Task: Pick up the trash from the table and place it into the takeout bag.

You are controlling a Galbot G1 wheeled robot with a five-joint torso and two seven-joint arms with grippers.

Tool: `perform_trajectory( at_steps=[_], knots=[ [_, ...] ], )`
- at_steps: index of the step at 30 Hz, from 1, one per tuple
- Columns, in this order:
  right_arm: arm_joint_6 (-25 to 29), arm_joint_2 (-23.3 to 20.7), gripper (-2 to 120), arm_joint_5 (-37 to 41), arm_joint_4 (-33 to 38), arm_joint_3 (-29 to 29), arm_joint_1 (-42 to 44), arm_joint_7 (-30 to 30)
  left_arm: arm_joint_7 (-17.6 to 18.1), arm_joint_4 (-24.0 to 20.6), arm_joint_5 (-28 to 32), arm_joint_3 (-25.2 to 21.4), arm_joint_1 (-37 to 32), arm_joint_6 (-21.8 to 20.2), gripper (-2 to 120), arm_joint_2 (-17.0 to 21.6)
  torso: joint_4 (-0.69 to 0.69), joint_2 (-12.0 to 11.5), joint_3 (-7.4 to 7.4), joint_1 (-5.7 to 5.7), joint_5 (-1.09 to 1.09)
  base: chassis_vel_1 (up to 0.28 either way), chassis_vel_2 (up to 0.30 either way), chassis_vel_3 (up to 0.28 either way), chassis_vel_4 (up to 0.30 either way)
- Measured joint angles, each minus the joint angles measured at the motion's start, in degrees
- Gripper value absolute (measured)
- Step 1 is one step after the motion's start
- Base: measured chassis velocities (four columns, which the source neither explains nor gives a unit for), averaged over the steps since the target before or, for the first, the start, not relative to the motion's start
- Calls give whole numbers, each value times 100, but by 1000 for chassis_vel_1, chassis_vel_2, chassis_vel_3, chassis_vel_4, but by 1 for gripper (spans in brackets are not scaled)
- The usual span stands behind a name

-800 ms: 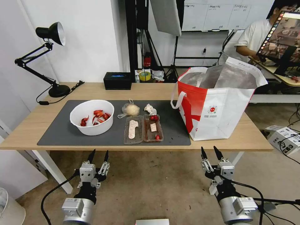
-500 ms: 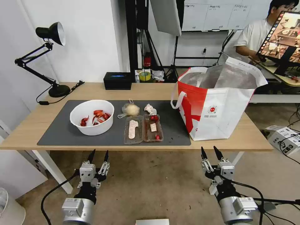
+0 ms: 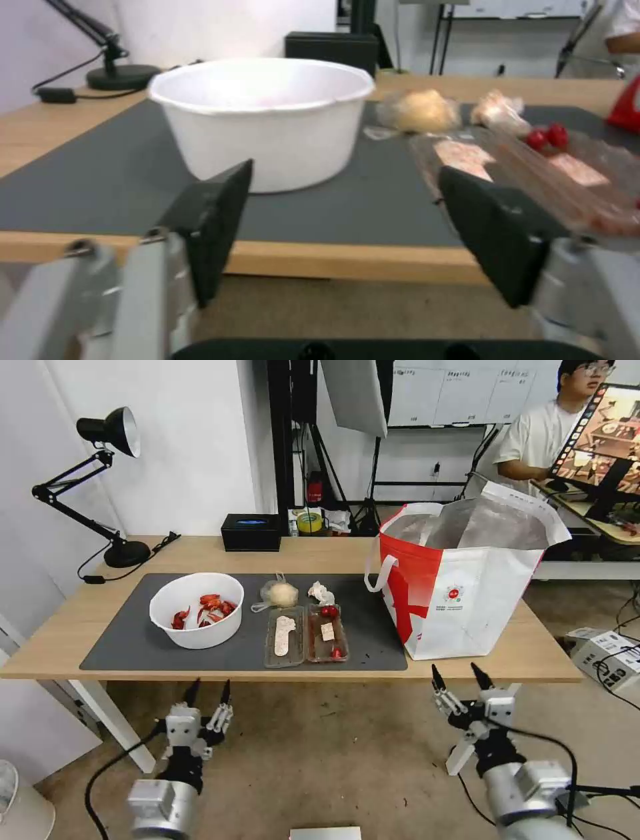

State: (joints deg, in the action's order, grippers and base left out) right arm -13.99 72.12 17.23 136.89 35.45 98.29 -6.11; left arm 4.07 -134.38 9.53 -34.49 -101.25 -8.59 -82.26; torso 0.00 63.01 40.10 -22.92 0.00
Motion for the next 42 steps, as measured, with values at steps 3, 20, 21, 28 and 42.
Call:
perform_trajectory(
  at_steps=[3,20,21,28,42],
  knots=[
    [-267,-267,99,326,98,69,-97,-119,147,-105,337,-106,83,-241,90,130,0,0,0,0,0,0,0,0,0],
    [-1630,-1728,100,2208,589,418,-670,-775,990,-704,2311,-721,573,-1597,114,909,-1,0,0,0,-1,0,0,0,0],
    [-1630,-1725,100,2210,589,418,-670,-776,1086,-771,2531,-790,630,-1743,114,995,-1,0,0,0,-1,0,0,0,0],
    [-1616,-1675,100,2197,598,407,-658,-776,1533,-907,3560,-1117,892,-2442,106,1398,-1,0,0,0,-1,0,0,0,0],
    [-1556,-1616,100,2165,617,342,-636,-769,2248,-832,5467,-362,1152,-2164,100,1220,-1,0,0,0,0,0,0,0,0]
  ],
)
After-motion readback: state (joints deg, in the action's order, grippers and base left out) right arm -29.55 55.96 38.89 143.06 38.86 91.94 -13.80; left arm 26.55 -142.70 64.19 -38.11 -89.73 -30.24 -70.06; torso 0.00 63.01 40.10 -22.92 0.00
